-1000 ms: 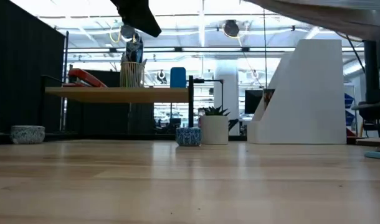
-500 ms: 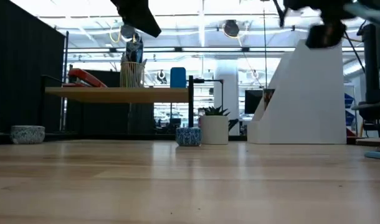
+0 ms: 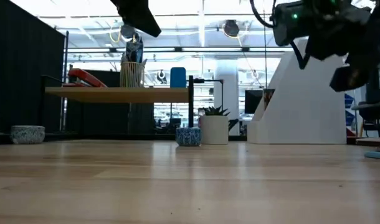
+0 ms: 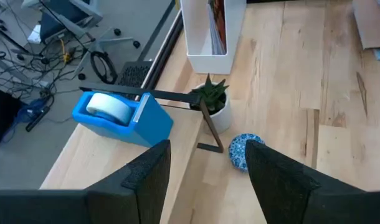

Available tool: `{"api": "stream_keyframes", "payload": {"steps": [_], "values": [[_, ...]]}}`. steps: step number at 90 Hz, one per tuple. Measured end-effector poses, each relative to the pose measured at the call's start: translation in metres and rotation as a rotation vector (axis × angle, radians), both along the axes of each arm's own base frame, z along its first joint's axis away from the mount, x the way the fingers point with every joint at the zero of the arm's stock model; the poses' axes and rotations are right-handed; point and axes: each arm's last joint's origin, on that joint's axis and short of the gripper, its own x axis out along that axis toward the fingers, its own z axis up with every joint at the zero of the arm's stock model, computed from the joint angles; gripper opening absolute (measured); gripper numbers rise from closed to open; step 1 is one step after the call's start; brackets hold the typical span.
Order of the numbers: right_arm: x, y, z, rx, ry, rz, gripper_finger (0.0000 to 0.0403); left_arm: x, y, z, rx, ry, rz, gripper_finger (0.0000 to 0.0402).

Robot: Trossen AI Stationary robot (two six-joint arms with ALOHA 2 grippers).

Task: Stock shelves
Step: Remove the blue/brown book from the white book shelf

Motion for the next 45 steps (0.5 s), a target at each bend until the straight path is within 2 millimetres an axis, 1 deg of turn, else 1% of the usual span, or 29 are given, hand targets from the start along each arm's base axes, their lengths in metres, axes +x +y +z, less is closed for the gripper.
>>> {"api": "stream_keyframes", "payload": {"steps": [9, 17, 45], "values": [[0.0000, -0.0018, -0.0015, -0.082, 0.014, -0.011, 0.0050, 0.0000, 0.0000, 0.0000, 0.001, 0.001, -0.001, 0.0194], [-0.0002, -0.0028, -0.0021, -0.126, 0.022, -0.017, 0.0074, 0.0000, 0.0000, 0.0000, 0.001, 0.000, -0.001, 0.0194], [-0.0019, -0.0029, -0.0019, -0.133, 0.066, -0.054, 0.0192, 0.0000, 0.0000, 0.0000, 0.001, 0.000, -0.001, 0.0194]]}}
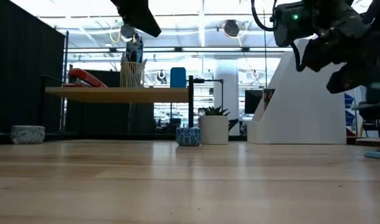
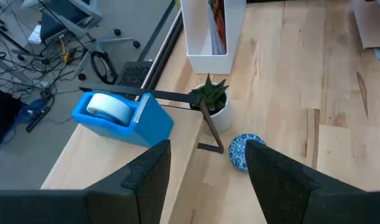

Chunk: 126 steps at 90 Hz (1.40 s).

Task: Stock shelves
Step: Remove the blue/brown book from the white book shelf, then remove the purple/brown book from the white book shelf

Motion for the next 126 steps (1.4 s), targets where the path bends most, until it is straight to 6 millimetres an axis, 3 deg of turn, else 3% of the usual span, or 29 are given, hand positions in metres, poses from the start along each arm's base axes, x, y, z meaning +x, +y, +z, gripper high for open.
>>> {"api": "stream_keyframes", "payload": {"steps": [17, 35, 62, 76, 87, 99, 126], "values": [[-0.006, -0.003, 0.001, 0.006, 0.071, -0.021, 0.0230, 0.000, 0.000, 0.000, 0.000, 0.000, -0.001, 0.0194], [0.003, -0.005, 0.020, -0.051, 0.006, -0.008, 0.0228, 0.000, 0.000, 0.000, 0.000, -0.002, 0.000, 0.0194], [0.031, -0.029, 0.105, -0.336, -0.373, -0.016, 0.0213, 0.000, 0.000, 0.000, -0.001, -0.002, 0.001, 0.0194], [0.036, -0.046, 0.151, -0.568, -0.559, 0.004, 0.0212, 0.000, 0.000, 0.000, -0.004, -0.003, 0.003, 0.0194], [0.035, -0.058, 0.175, -0.781, -0.623, 0.033, 0.0212, 0.000, 0.000, 0.000, -0.004, -0.004, 0.003, 0.0194], [0.030, -0.081, 0.179, -0.918, -0.583, 0.016, 0.0212, 0.000, 0.000, 0.000, -0.005, -0.004, 0.004, 0.0194], [0.036, -0.146, 0.151, -0.863, -0.411, -0.112, 0.0212, 0.000, 0.000, 0.000, -0.005, -0.004, 0.005, 0.0194]]}}
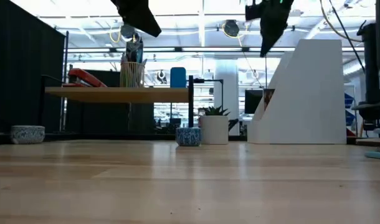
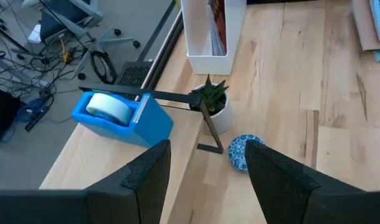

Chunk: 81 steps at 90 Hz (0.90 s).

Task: Stock shelves
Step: Remove the purple/brown book from the white book shelf

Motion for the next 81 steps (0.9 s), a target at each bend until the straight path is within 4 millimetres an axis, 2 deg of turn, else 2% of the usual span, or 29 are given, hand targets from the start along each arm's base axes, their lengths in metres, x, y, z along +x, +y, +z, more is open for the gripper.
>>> {"api": "stream_keyframes", "payload": {"steps": [22, 59, 81], "values": [[0.014, -0.027, -0.032, 0.058, 0.159, 0.043, 0.0212, 0.000, 0.000, 0.000, -0.018, -0.010, 0.014, 0.0194], [0.019, -0.060, -0.066, 0.153, 0.259, 0.030, 0.0210, 0.000, 0.000, 0.000, -0.019, -0.009, 0.016, 0.0194], [0.023, -0.066, -0.086, 0.260, 0.322, 0.043, 0.0160, 0.000, 0.000, 0.000, -0.018, -0.009, 0.015, 0.0194]]}}
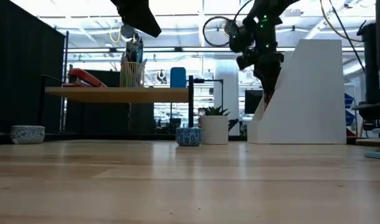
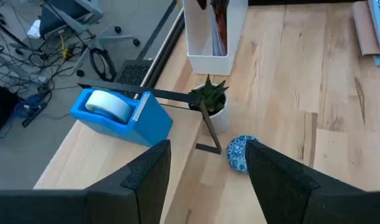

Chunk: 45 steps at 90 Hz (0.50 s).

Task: Stock shelves
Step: Remove the purple/brown book from the white book shelf

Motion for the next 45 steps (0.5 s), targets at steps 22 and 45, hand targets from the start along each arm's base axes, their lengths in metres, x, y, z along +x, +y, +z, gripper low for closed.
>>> {"api": "stream_keyframes", "payload": {"steps": [22, 45], "values": [[0.0040, -0.0032, -0.0043, -0.011, -0.008, 0.000, 0.0068, 0.0000, 0.0000, 0.0000, 0.000, 0.000, 0.000, 0.0194], [0.0019, 0.0003, -0.0029, 0.003, 0.014, 0.010, 0.0013, 0.0000, -0.0001, 0.0000, 0.000, 0.001, -0.001, 0.0194]]}}
